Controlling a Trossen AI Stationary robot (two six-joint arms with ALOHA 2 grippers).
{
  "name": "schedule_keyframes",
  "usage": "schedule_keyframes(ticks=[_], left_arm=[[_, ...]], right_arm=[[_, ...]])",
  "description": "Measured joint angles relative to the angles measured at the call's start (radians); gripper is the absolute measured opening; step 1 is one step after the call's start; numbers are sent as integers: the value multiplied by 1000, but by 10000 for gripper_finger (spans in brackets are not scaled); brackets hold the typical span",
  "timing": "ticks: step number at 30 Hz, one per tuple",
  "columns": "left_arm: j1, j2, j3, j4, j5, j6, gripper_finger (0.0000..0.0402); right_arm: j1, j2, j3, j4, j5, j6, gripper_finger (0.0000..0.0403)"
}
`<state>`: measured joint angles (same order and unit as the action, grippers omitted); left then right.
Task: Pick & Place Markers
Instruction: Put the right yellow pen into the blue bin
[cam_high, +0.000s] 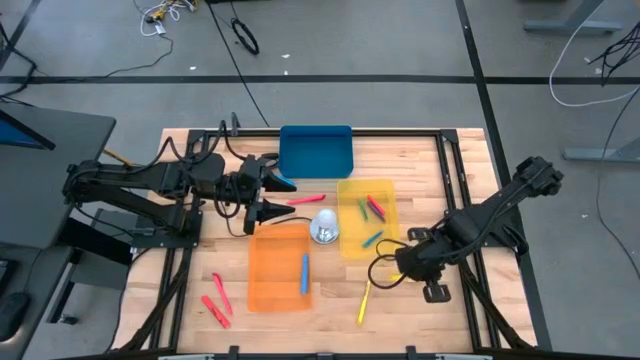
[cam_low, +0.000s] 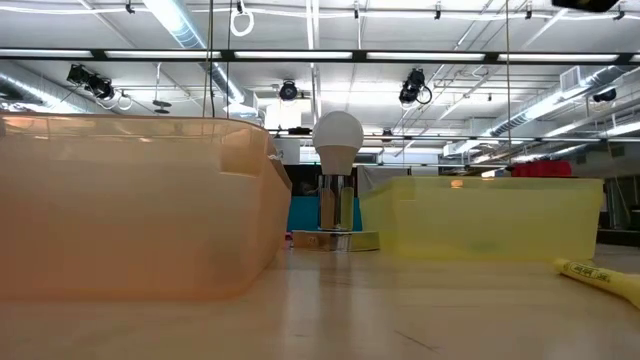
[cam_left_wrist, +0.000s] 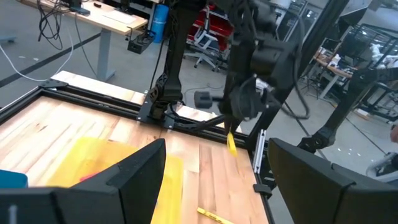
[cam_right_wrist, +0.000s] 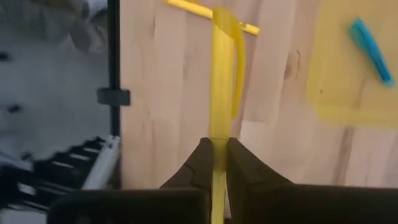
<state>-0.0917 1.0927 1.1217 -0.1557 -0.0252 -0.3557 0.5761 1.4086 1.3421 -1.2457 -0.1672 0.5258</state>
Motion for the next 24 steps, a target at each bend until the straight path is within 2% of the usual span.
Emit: schedule_keyframes(ticks=[6,12,24], left_arm=[[0,0,0,0,0,-25,286],[0,0,0,1,0,-26,286],[-1,0,0,2,0,-33,287]], right_arm=[[-14,0,83,-57,0,186,14],[-61,0,107,-100,-10,203,10],[-416,4,248,-260,6,-67,4]])
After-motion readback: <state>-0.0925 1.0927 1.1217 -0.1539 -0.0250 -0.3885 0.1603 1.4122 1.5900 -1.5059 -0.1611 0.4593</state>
